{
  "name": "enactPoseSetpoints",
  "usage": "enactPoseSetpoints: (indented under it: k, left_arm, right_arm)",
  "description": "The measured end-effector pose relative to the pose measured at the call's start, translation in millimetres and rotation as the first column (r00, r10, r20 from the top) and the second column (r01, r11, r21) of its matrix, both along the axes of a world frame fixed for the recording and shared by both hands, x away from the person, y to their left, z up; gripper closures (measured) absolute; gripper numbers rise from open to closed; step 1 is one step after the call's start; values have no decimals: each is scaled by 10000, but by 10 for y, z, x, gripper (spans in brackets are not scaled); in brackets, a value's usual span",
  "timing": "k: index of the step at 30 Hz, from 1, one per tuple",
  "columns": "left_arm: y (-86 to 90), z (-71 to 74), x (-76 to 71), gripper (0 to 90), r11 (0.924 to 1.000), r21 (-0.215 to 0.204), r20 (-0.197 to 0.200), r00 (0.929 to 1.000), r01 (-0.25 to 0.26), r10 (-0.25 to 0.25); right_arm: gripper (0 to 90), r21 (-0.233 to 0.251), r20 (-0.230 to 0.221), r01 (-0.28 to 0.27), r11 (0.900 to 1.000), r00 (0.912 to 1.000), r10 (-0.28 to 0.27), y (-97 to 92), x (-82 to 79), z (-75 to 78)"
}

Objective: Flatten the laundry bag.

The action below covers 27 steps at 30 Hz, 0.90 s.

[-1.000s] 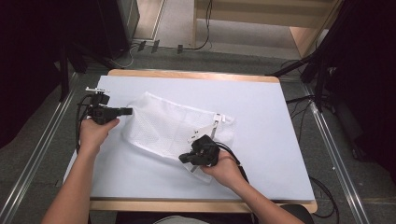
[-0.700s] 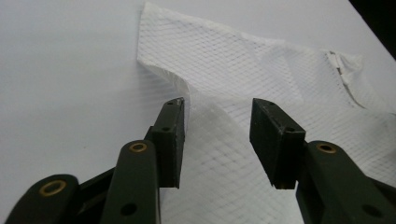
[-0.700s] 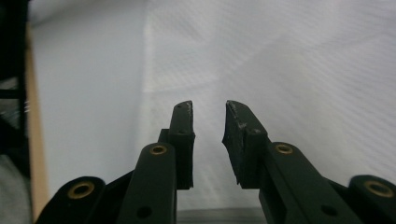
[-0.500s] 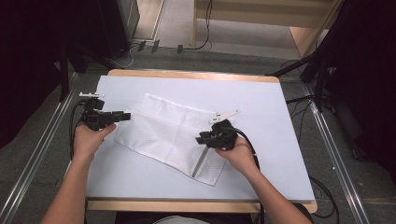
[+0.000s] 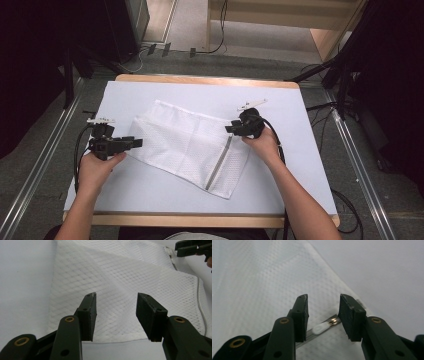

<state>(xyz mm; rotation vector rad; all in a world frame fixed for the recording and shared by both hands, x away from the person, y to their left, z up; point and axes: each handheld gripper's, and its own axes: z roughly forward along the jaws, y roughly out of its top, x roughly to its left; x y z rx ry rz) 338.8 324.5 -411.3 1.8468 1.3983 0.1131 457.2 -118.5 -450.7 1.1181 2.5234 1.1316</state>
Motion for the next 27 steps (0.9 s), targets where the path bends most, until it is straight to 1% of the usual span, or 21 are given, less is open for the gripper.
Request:
enactPoseSetpoints:
  k: [2, 3, 4, 6, 8, 9, 10, 11, 13, 14, 15, 16, 17, 20, 22, 24, 27]
  left_arm:
    - [11, -17, -19, 518, 9999, 66, -30, 10000, -85, 85]
    - [19, -29, -28, 518, 9999, 93, -45, 9999, -143, 144]
    - [37, -41, -37, 517, 9998, 124, -64, 9999, -154, 155]
    - [70, -60, -48, 518, 9997, 93, -59, 9997, -228, 228]
    - [100, -73, -51, 517, 9995, 14, -108, 9995, -306, 306]
    - [110, -81, -50, 517, 9994, -26, -55, 9994, -343, 343]
    - [122, -84, -47, 516, 9994, -33, -90, 9993, -351, 350]
    - [128, -89, -41, 516, 9993, -55, -72, 9993, -375, 375]
    - [133, -93, -25, 516, 9992, -92, -67, 9992, -400, 400]
    - [134, -95, -18, 515, 9993, -100, -71, 9993, -372, 371]
    - [130, -99, -8, 516, 9992, -141, -46, 9993, -381, 381]
    - [122, -103, 6, 515, 9991, -186, -46, 9993, -380, 379]
    - [113, -107, 17, 514, 9992, -195, -53, 9994, -350, 349]
    - [87, -116, 48, 514, 9997, -132, -91, 9997, -209, 207]
    - [74, -121, 68, 511, 9999, -90, -91, 9999, -120, 119]
    - [56, -127, 99, 509, 10000, -23, -114, 9999, -48, 48]
    - [37, -136, 146, 509, 10000, -77, -94, 10000, 4, -5]
  right_arm:
    - [598, -92, 54, 132, 9999, 9999, -132, -23, 71, -15]
    - [598, -92, 54, 132, 9999, 9999, -132, -23, 71, -15]
    - [594, -263, 174, 260, 9993, 9995, -255, -49, 151, -38]
    - [593, -234, 258, 268, 9994, 9993, -262, -58, 172, -52]
    - [594, -425, 3, 442, 9981, 9990, -442, -74, 233, -89]
    - [597, -412, 13, 413, 9983, 9991, -413, -83, 256, -111]
    - [604, -444, -29, 424, 9981, 9991, -425, -88, 271, -130]
    - [606, -482, -140, 413, 9980, 9990, -420, -87, 279, -147]
    - [641, -612, -101, 327, 9976, 9994, -334, -67, 276, -169]
    - [685, -678, -60, 290, 9973, 9995, -295, -59, 268, -166]
    - [715, -655, -126, 283, 9975, 9995, -292, -55, 263, -162]
    - [736, -639, -174, 310, 9975, 9993, -322, -53, 259, -160]
    - [783, -614, -285, 421, 9972, 9986, -439, -56, 255, -154]
    - [848, -578, -441, 624, 9964, 9969, -650, -97, 244, -146]
    - [873, -727, -391, 832, 9939, 9955, -862, -144, 213, -125]
    - [876, -765, -385, 906, 9929, 9949, -937, -168, 198, -120]
    - [877, -763, -427, 1264, 9890, 9906, -1299, -266, 152, -113]
